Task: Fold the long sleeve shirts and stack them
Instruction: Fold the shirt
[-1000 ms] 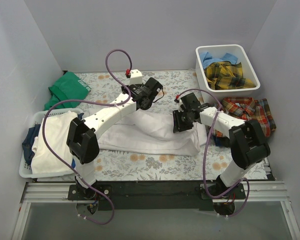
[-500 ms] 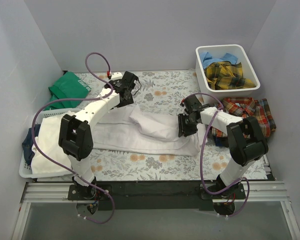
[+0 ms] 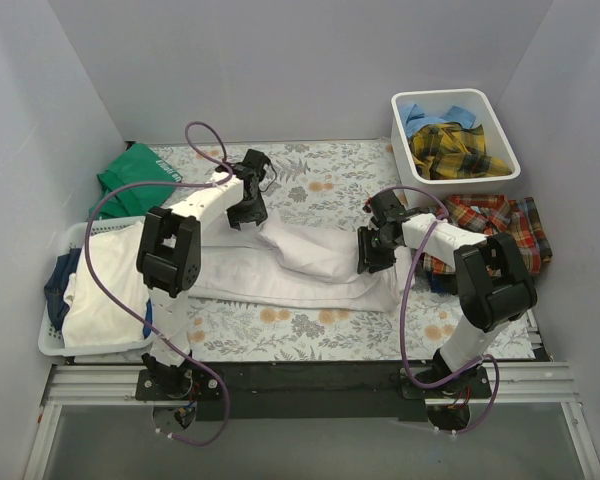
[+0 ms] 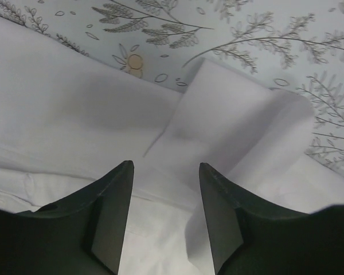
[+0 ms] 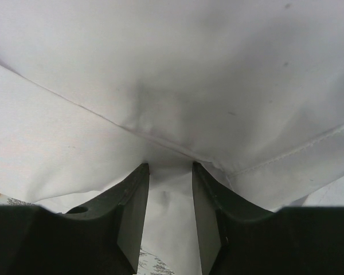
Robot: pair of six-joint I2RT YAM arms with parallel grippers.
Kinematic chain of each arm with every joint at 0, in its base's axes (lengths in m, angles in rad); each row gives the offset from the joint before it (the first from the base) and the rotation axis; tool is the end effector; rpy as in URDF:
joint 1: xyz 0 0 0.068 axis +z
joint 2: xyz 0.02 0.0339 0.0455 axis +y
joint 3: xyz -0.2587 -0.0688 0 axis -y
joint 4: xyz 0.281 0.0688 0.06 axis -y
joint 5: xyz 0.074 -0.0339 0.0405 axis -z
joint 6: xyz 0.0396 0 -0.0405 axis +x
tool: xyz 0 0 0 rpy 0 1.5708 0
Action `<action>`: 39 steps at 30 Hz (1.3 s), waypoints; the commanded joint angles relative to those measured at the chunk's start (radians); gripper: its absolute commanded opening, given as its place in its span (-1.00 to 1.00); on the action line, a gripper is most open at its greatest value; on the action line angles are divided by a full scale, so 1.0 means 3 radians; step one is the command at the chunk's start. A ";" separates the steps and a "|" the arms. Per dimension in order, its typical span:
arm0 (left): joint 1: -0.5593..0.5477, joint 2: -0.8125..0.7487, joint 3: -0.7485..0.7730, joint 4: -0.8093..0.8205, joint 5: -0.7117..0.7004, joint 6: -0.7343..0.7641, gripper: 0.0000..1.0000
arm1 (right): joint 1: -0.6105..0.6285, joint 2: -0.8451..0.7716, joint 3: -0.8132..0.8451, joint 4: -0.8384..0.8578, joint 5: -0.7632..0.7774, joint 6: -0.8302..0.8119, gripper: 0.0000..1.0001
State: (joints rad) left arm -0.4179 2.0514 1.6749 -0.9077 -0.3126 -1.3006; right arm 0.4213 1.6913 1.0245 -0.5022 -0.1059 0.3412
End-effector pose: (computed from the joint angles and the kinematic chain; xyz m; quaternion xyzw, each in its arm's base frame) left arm 0.4204 -0.1733 0.1883 -0.4377 0.8745 -0.0062 0.2088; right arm 0.3207 0.1483 0.1393 -0.0497 0.9773 0.1223 0.1657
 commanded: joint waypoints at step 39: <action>0.0186 -0.0231 -0.0327 0.0259 0.0188 -0.0021 -0.30 | -0.0029 0.0043 0.0037 -0.0100 0.0021 0.0023 -0.12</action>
State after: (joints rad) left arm -0.3618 2.0495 1.5299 -0.8055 -0.2203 -1.3079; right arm 0.4187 1.6936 1.0245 -0.5030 -0.1081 0.3416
